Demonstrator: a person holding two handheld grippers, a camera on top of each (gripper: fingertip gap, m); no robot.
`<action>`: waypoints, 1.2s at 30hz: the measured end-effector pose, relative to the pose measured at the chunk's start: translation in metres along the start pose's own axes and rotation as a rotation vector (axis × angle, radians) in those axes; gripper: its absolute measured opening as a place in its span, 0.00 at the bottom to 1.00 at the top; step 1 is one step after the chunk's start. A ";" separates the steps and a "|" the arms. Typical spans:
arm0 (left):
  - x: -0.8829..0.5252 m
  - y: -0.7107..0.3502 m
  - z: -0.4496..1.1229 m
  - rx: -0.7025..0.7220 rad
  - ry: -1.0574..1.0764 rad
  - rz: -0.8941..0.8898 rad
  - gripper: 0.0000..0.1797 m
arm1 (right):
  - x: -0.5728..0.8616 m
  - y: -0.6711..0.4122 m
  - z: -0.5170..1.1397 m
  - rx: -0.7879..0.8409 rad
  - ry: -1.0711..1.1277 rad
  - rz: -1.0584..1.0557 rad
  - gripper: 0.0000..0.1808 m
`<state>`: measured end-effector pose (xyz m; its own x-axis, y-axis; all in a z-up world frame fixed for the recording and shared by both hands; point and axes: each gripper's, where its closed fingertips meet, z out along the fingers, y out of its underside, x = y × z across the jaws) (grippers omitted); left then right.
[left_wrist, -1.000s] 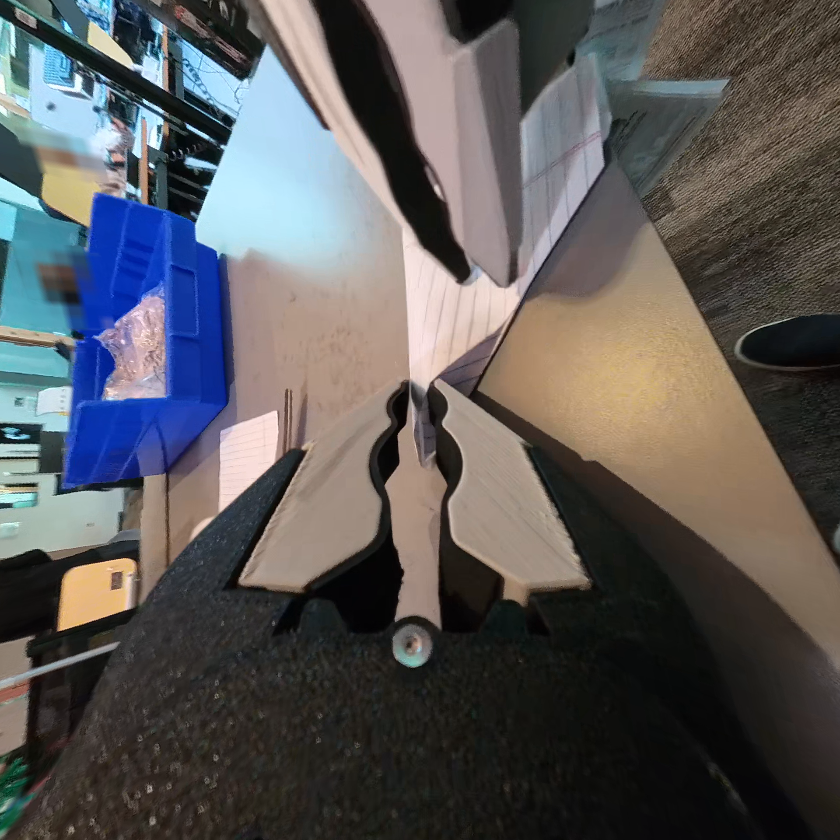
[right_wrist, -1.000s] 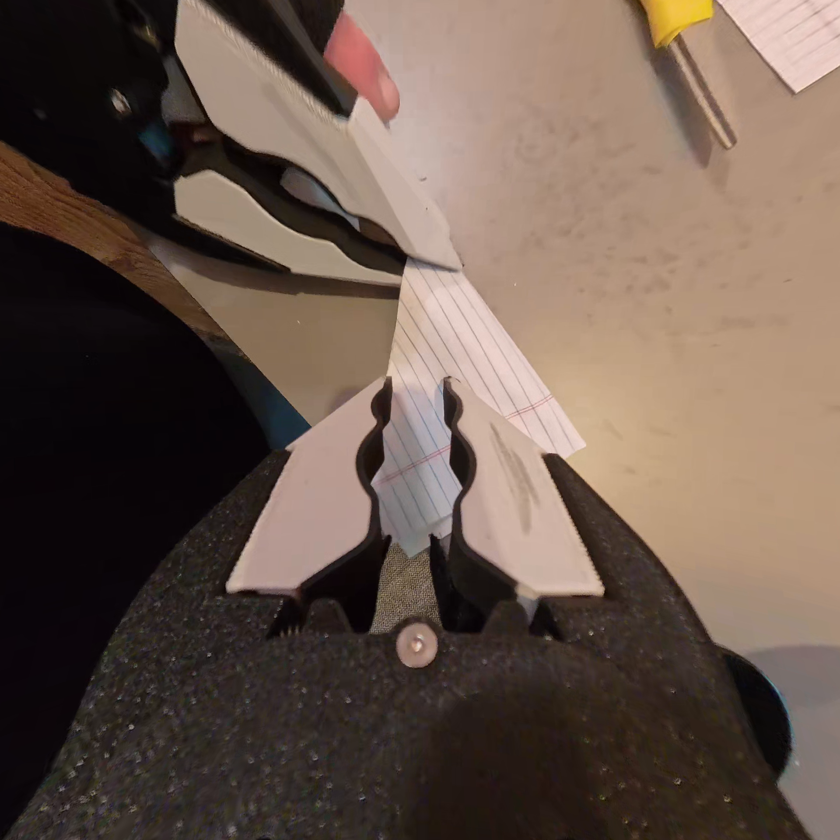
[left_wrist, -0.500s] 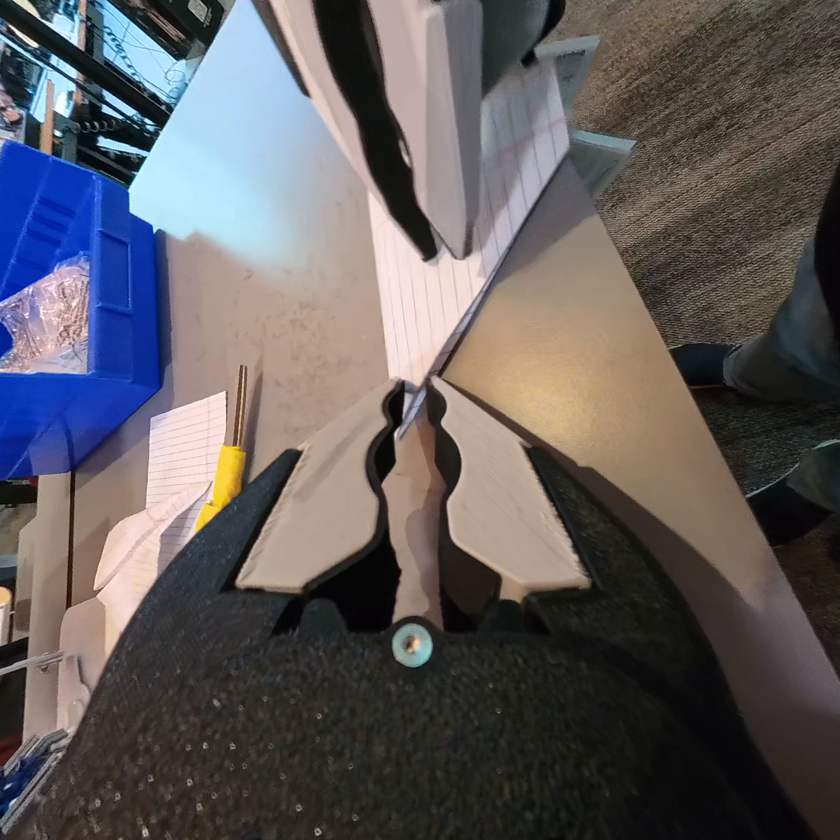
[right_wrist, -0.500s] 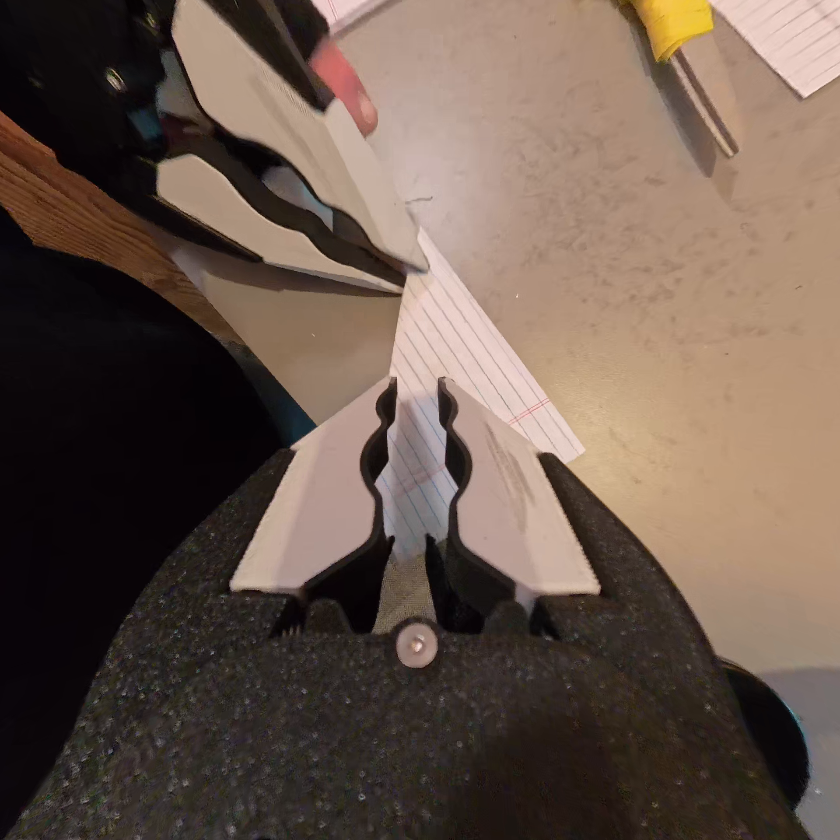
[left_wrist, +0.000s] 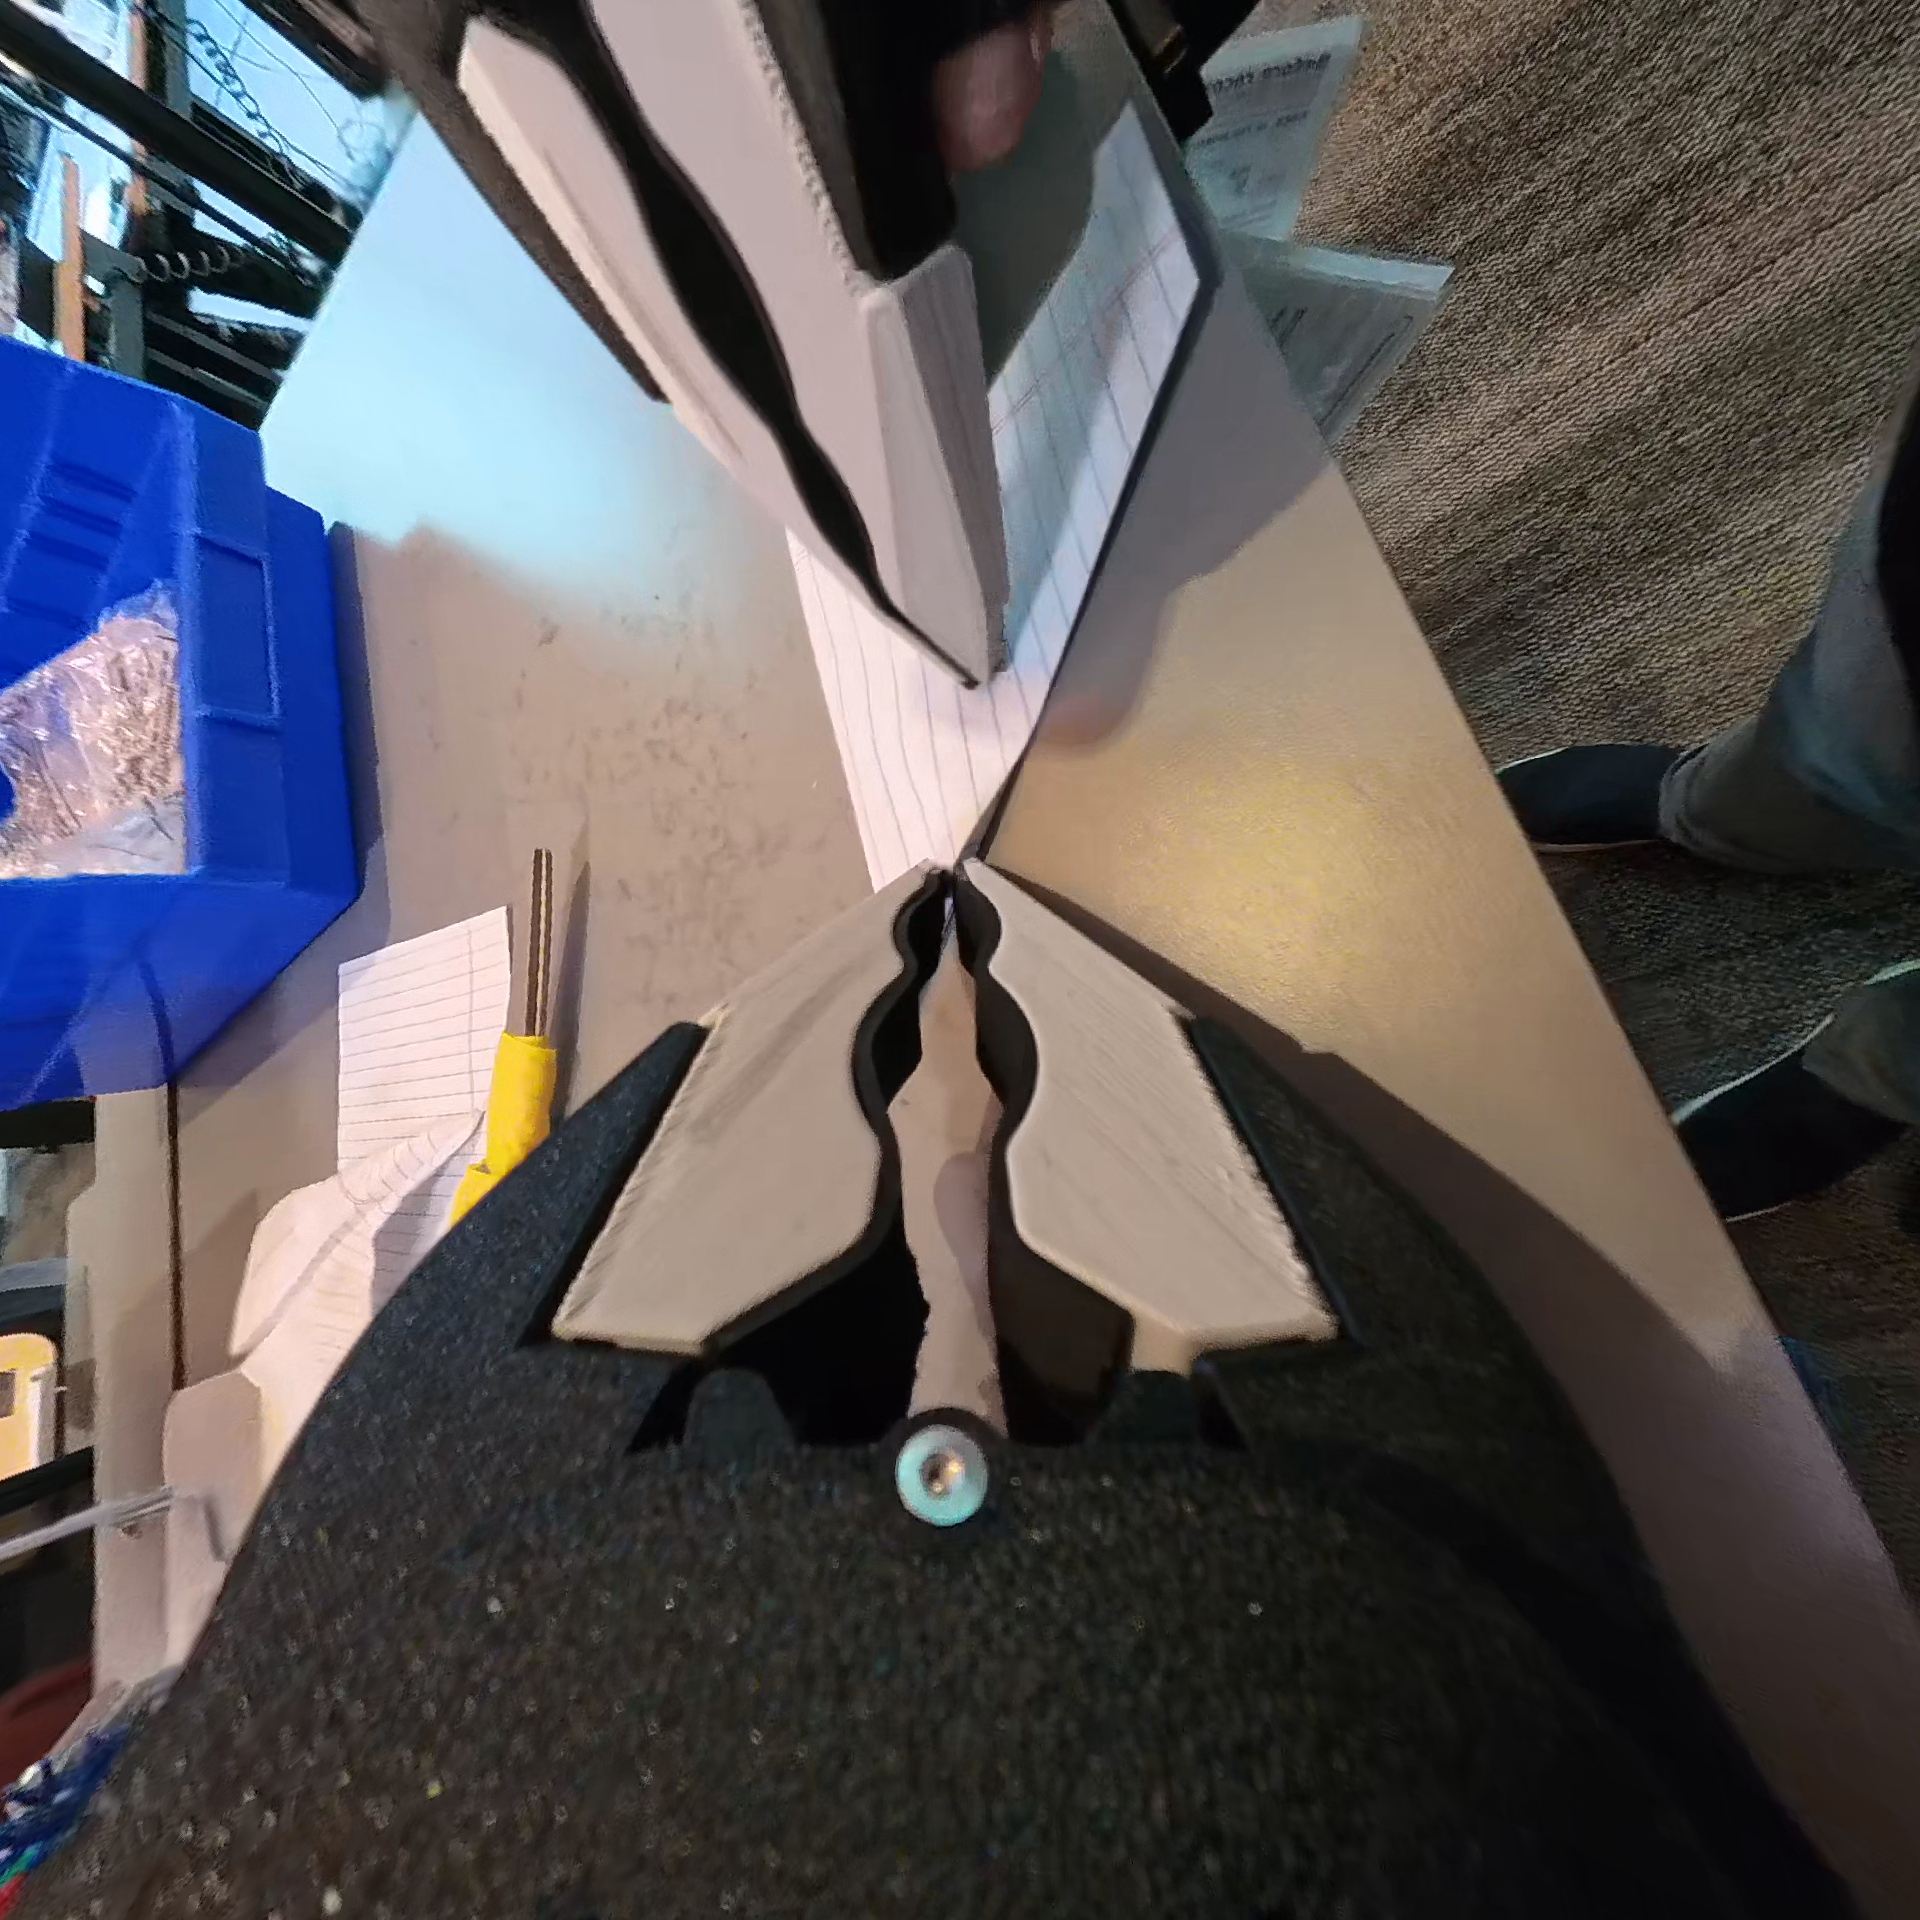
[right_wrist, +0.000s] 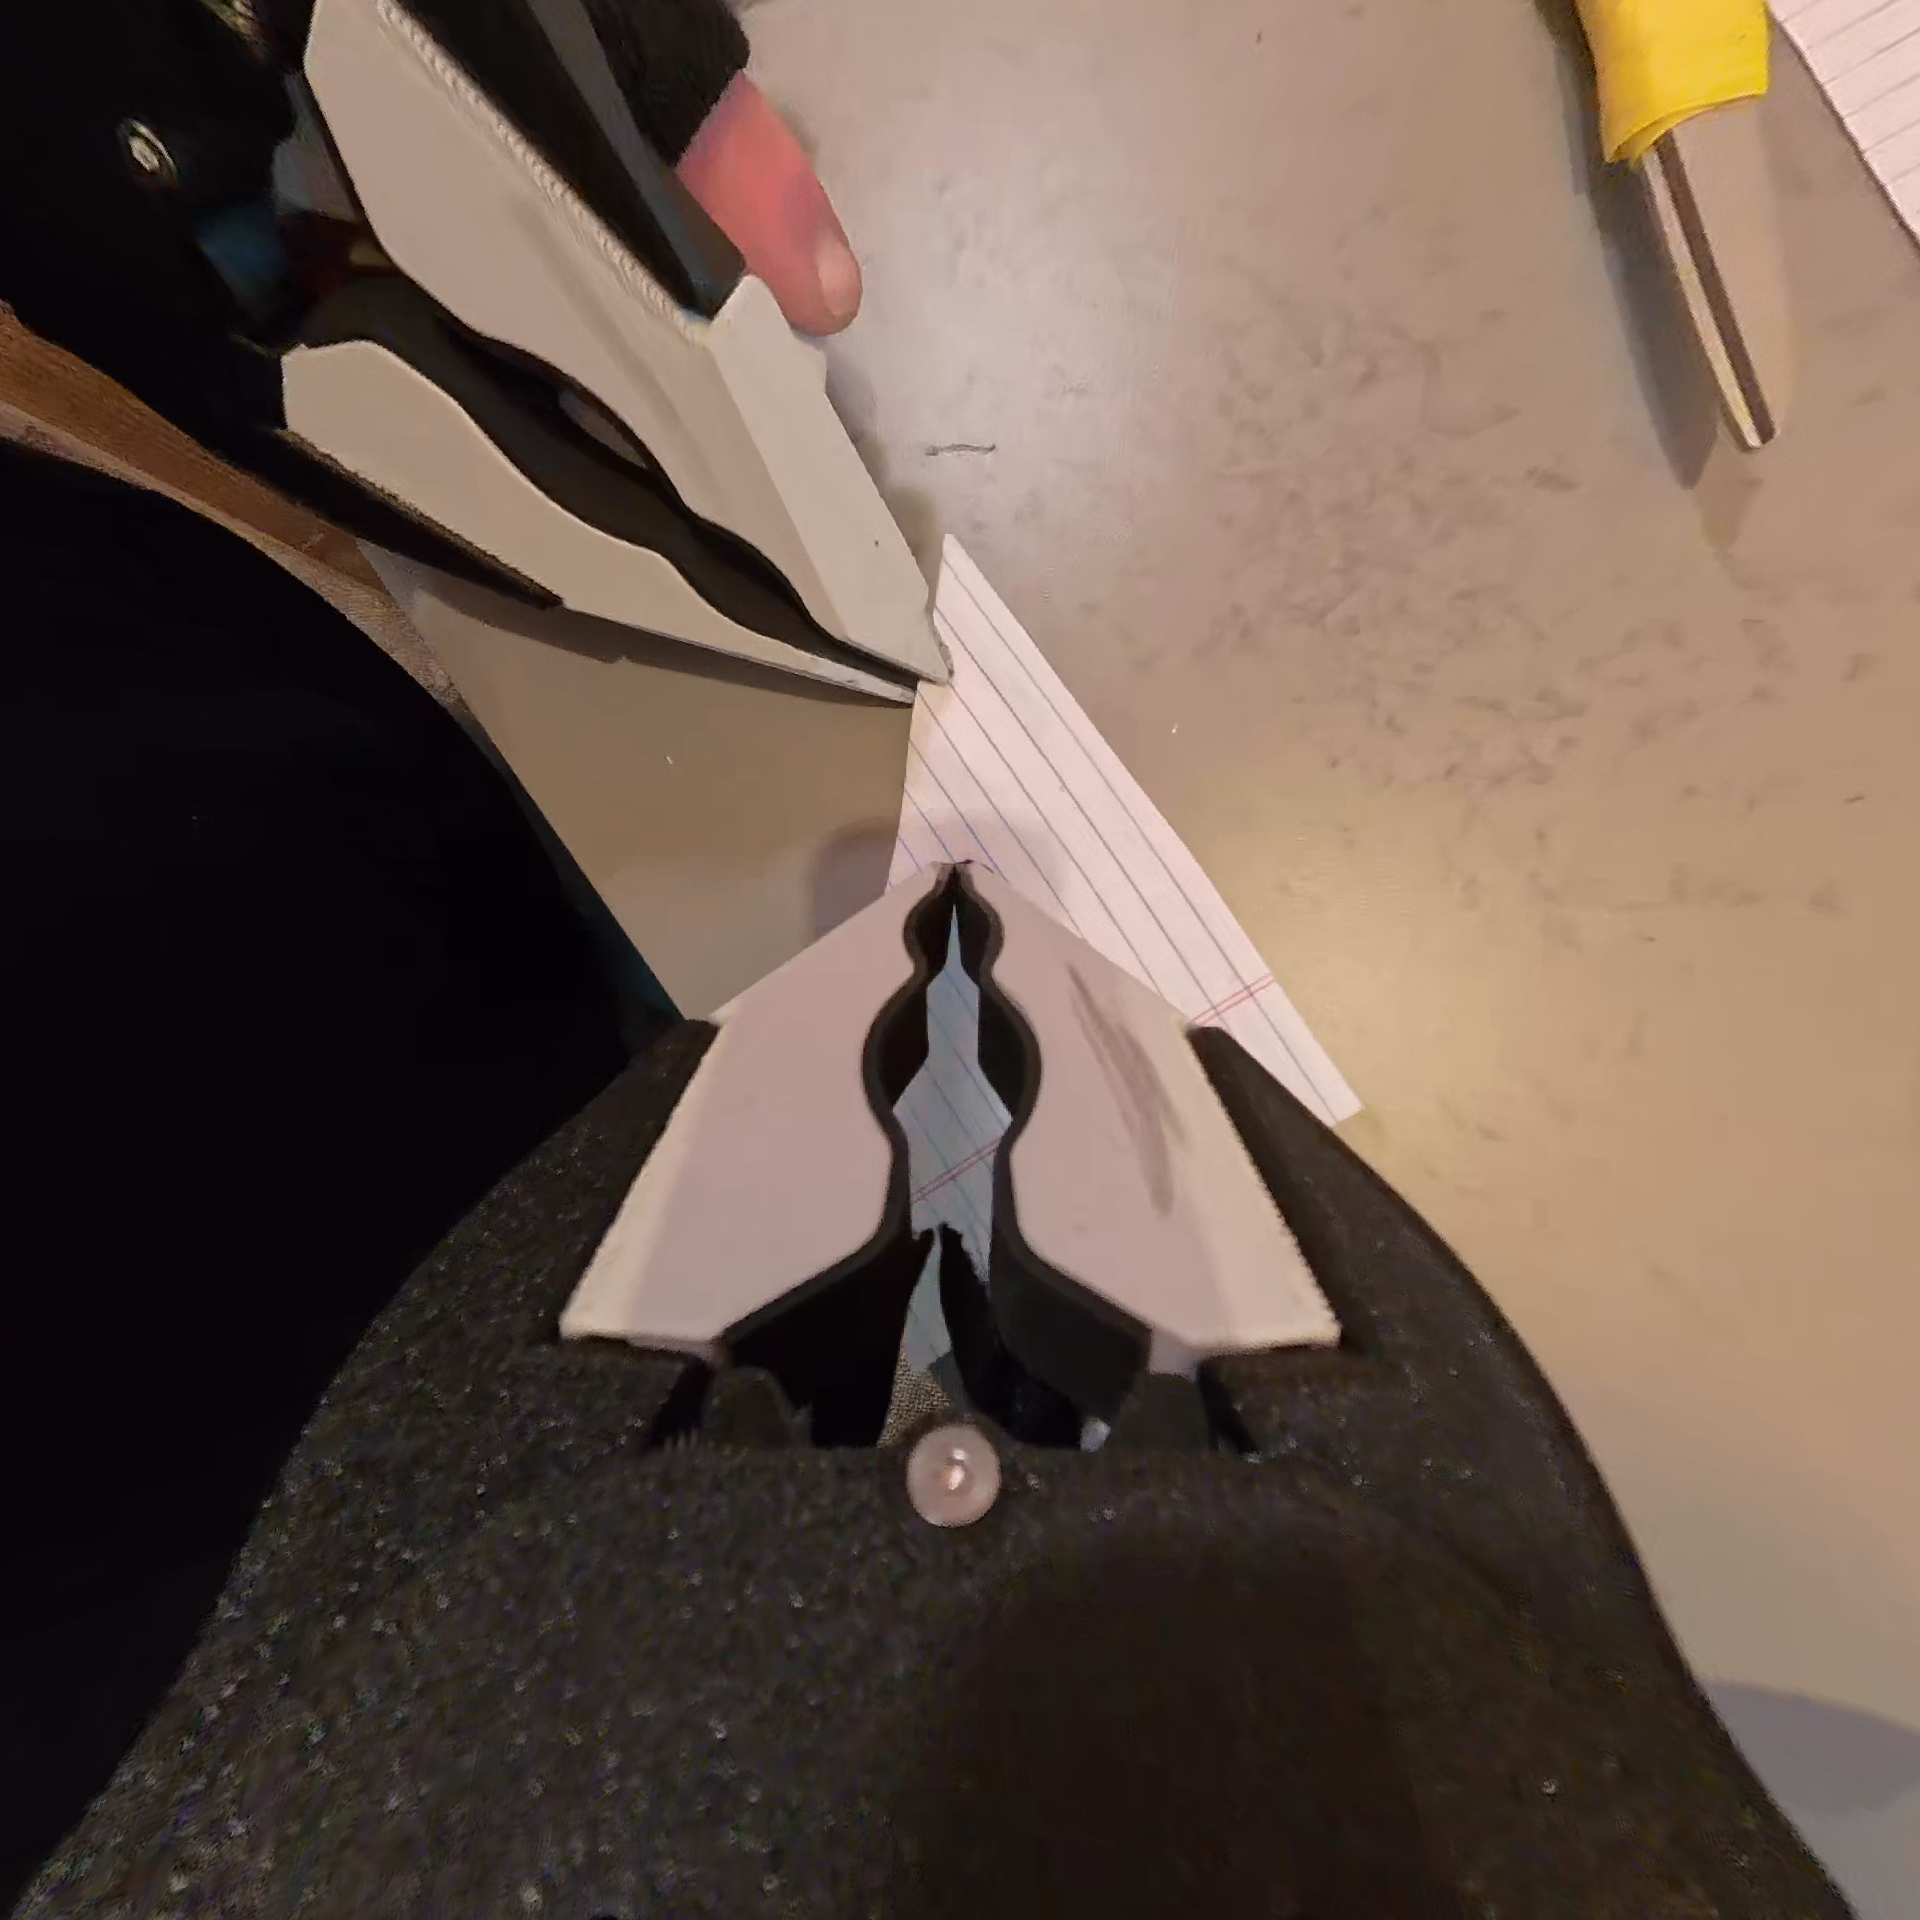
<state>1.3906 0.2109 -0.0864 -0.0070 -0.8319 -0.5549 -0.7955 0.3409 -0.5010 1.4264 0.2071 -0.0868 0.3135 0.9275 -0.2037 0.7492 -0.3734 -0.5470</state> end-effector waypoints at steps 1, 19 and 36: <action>0.000 0.000 -0.001 0.001 0.013 -0.013 0.01 | 0.000 0.000 0.000 0.003 -0.010 0.005 0.00; -0.009 -0.001 0.009 -0.042 0.038 -0.300 0.00 | 0.002 0.002 0.001 0.000 -0.067 0.015 0.00; -0.009 -0.002 0.010 -0.053 0.060 -0.300 0.00 | 0.006 0.012 -0.038 0.034 -0.069 0.084 0.00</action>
<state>1.3980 0.2220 -0.0869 0.1985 -0.9170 -0.3460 -0.7978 0.0539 -0.6006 1.4594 0.2071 -0.0635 0.3325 0.8927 -0.3042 0.7017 -0.4497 -0.5527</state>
